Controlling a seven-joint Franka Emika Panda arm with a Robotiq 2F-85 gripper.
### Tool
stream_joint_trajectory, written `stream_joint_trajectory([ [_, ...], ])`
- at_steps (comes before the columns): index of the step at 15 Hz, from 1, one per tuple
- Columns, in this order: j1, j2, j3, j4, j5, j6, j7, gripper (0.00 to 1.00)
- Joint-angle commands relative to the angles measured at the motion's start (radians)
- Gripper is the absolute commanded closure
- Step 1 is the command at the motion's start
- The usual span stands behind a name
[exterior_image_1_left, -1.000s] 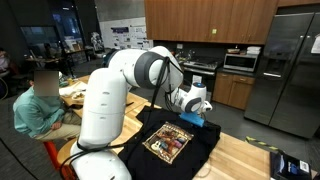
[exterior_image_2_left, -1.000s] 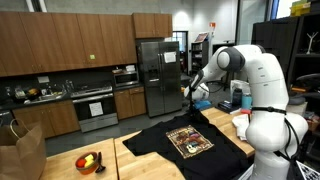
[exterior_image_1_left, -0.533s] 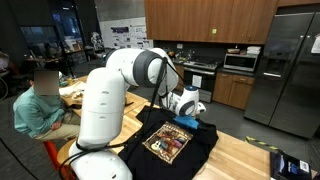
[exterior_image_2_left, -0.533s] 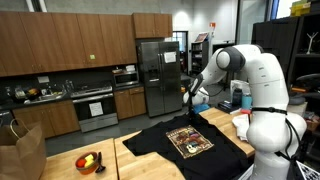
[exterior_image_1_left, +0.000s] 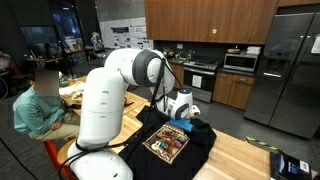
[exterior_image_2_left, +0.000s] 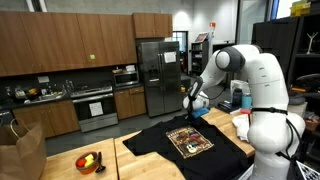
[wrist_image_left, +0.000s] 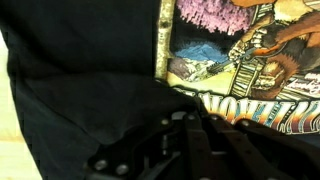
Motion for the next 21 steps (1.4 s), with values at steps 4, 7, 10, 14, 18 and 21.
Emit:
stream_joint_trajectory([
  [4, 0.024, -0.005, -0.006, -0.02, -0.017, 0.007, 0.072, 0.99],
  [7, 0.04, 0.016, -0.016, -0.018, -0.037, 0.015, 0.094, 0.99],
  [10, 0.053, 0.043, -0.032, -0.013, -0.068, 0.019, 0.112, 0.71],
  [14, 0.051, 0.049, -0.035, -0.009, -0.087, 0.009, 0.117, 0.47],
  [18, 0.03, -0.018, 0.005, -0.043, -0.054, 0.0, 0.079, 0.21],
  [21, 0.013, -0.074, 0.051, -0.06, -0.018, -0.026, 0.045, 0.0],
])
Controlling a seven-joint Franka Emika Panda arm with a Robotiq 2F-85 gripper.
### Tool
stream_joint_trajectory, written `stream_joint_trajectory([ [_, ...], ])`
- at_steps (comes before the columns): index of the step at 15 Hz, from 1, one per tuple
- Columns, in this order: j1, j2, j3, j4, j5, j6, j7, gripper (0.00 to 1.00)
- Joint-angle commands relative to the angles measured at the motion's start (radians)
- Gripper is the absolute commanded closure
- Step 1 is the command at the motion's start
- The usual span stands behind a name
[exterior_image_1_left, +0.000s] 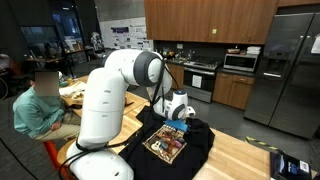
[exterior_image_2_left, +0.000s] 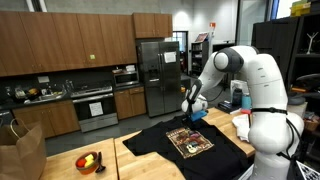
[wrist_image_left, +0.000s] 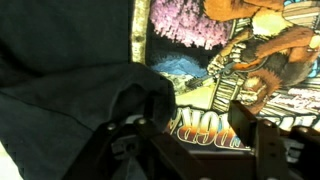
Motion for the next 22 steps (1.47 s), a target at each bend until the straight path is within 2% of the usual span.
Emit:
stream_joint_trajectory([
  [1, -0.027, -0.106, 0.059, -0.052, 0.055, -0.036, -0.055, 0.0],
  [6, -0.035, -0.207, 0.13, -0.085, 0.208, -0.093, -0.148, 0.0],
  [7, 0.003, -0.131, 0.096, -0.041, 0.155, -0.062, -0.089, 0.0],
  [9, 0.004, -0.164, 0.104, -0.053, 0.19, -0.078, -0.114, 0.0],
  [15, -0.003, -0.179, 0.102, -0.067, 0.192, -0.082, -0.124, 0.0],
  [18, -0.008, -0.14, 0.122, -0.009, 0.232, -0.11, -0.161, 0.0],
  [22, 0.019, -0.084, 0.164, 0.09, 0.248, -0.155, -0.185, 0.0],
])
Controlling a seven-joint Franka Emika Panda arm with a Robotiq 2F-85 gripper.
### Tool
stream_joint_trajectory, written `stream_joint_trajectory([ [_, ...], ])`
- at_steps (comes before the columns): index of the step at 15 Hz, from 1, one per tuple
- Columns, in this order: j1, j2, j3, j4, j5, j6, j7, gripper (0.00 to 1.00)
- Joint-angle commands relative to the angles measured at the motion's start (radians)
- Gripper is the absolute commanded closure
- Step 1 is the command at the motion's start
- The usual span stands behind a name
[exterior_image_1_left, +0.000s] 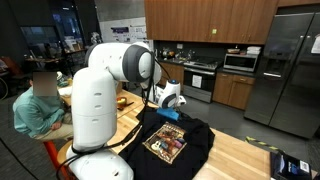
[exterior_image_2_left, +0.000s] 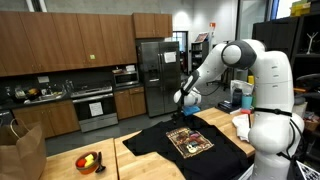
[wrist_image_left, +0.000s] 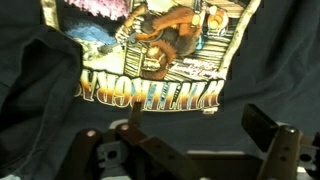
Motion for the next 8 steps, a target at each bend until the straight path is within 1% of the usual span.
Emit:
stream_joint_trajectory([
  [1, 0.026, 0.065, 0.032, 0.112, 0.019, -0.06, -0.034, 0.0],
  [8, 0.055, 0.169, 0.084, 0.258, -0.002, -0.137, -0.08, 0.0],
])
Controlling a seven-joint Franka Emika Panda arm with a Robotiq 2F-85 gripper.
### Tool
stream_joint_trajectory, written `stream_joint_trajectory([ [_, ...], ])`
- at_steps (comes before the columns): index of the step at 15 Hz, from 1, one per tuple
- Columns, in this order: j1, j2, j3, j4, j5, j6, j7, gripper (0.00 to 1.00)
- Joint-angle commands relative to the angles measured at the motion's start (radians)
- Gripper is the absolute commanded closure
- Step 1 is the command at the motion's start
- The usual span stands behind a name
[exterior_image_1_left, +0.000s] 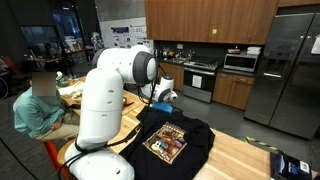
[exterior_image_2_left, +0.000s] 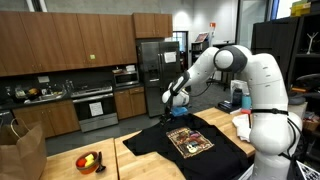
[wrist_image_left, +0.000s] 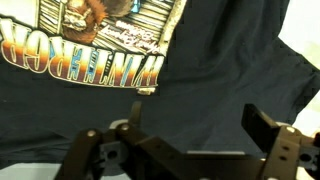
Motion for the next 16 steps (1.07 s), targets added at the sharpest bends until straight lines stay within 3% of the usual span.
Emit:
stream_joint_trajectory([
  [1, 0.001, 0.059, 0.017, 0.085, -0.004, -0.058, -0.053, 0.0],
  [16, 0.06, 0.202, 0.09, 0.221, -0.043, -0.162, -0.163, 0.0],
])
